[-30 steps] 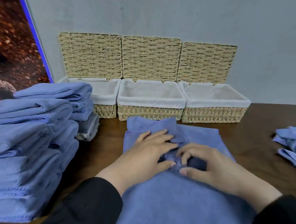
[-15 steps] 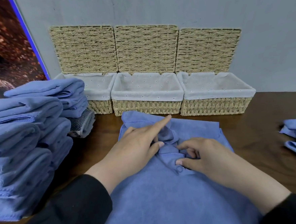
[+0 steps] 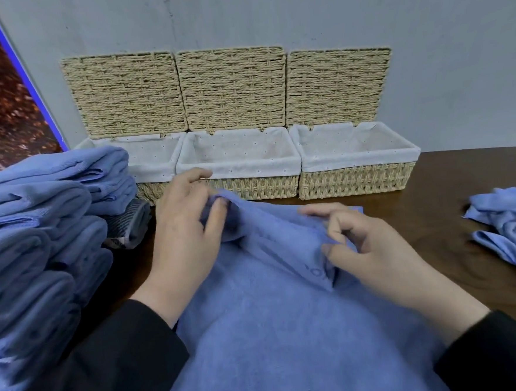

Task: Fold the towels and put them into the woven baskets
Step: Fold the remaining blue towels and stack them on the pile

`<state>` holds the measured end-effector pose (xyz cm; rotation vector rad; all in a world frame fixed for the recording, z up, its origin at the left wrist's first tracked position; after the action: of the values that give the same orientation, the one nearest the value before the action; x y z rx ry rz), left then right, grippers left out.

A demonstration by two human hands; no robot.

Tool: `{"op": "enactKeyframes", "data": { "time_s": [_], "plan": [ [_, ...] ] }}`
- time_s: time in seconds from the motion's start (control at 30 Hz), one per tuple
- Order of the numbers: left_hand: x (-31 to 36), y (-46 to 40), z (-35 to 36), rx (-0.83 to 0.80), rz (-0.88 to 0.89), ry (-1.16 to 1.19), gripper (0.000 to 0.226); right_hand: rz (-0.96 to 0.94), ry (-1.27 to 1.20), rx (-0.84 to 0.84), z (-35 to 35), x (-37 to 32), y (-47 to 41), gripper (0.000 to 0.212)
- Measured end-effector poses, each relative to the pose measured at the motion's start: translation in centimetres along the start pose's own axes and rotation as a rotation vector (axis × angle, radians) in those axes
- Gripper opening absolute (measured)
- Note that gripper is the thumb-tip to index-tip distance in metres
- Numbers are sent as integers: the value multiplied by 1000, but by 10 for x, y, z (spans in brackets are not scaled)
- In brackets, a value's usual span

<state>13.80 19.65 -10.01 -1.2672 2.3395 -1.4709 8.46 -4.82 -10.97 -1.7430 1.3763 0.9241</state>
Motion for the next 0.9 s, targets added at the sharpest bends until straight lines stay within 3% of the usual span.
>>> {"op": "enactKeyframes", "data": {
  "time_s": [0.13, 0.27, 0.37, 0.47, 0.53, 0.63, 0.73, 0.83, 0.9],
  "plan": [
    [3, 4, -9, 86, -93, 117, 10, 26, -129, 21, -5, 6, -3, 33],
    [-3, 6, -10, 47, -202, 147, 26, 75, 105, 73, -11, 11, -4, 38],
    [-10, 9, -13, -2, -200, 112, 26, 58, 246, 280, -26, 14, -7, 8],
    [-14, 15, -25, -3, -148, 40, 16, 42, 295, 420, -43, 13, -4, 23],
    [-13, 22, -33, 3, -140, 20, 9, 46, 320, 424, -52, 6, 0, 28],
    [-14, 25, -45, 53, -323, 171, 19, 78, 399, 437, -69, -5, 6, 20],
    [-3, 13, -64, 122, -437, 380, 18, 82, 268, 437, -81, -33, 15, 16],
    [23, 4, -93, 128, -330, 425, 18, 24, 3, 562, -97, -63, 39, 14],
    [42, 10, -112, 144, -279, 455, 20, -60, 132, 640, -99, -77, 66, 24]
  ]
}}
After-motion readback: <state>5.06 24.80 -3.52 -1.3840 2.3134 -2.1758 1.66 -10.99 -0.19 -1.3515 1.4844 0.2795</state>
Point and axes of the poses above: each hand's wrist, its own y-axis away from the middle knuckle, its own z-axis out of the palm, x = y × z, the point moved 5 cm from there along -y, towards the middle knuckle, and after that the axes turned 10 degrees about z, right-handed, at the moved point
